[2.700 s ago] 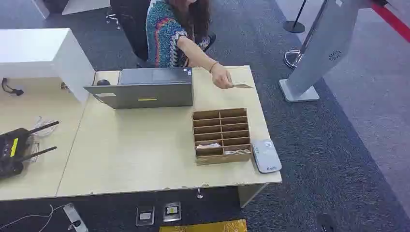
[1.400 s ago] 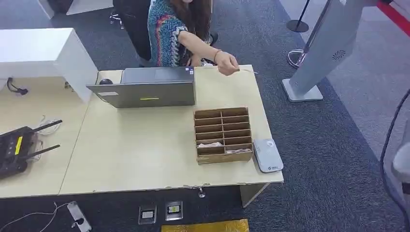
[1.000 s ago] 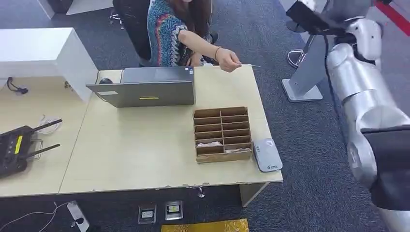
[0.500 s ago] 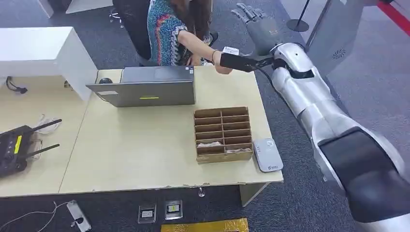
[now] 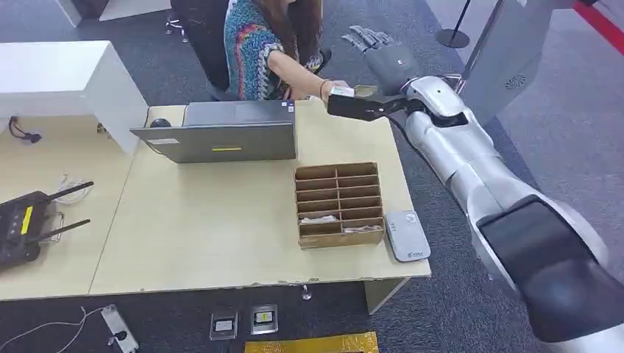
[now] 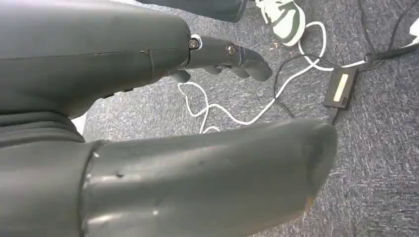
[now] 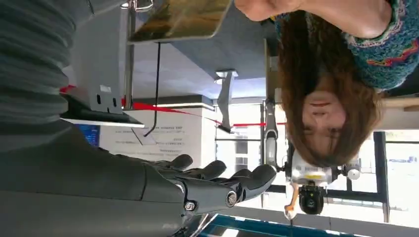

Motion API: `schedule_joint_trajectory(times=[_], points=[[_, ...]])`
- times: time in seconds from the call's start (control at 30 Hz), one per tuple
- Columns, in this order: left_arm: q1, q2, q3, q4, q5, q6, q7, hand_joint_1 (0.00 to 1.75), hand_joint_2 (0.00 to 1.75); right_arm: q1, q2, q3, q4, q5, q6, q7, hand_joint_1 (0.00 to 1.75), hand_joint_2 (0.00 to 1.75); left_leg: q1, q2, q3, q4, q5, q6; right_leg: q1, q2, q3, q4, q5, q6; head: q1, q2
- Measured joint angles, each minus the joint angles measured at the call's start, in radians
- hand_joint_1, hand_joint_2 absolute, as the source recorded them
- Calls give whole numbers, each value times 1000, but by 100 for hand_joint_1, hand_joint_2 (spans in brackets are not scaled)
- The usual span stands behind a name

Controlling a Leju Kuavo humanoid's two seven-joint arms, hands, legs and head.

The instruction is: Pass the card to the sensor for recognition and then transmit it.

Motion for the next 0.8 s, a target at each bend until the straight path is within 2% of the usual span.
schedule_joint_trajectory(times=[0.7, 0.73, 0.77, 0.8], points=[[2, 5, 0, 0, -2, -1, 0, 0, 0, 0, 0, 22, 43, -31, 12, -3, 3, 175, 0, 0, 0, 0, 0, 0, 0, 0, 0, 0, 0, 0, 0, 0], [2, 5, 0, 0, -2, -1, 0, 0, 0, 0, 0, 22, 45, -29, 19, 2, 147, 175, 0, 0, 0, 0, 0, 0, 0, 0, 0, 0, 0, 0, 0, 0], [2, 5, 0, 0, -3, -2, 0, 0, 0, 0, 0, 22, 46, -27, 24, 6, 175, 175, 0, 0, 0, 0, 0, 0, 0, 0, 0, 0, 0, 0, 0, 0], [2, 5, 0, 0, -3, -2, 0, 0, 0, 0, 0, 22, 48, -27, 31, 12, 175, 175, 0, 0, 0, 0, 0, 0, 0, 0, 0, 0, 0, 0, 0, 0]])
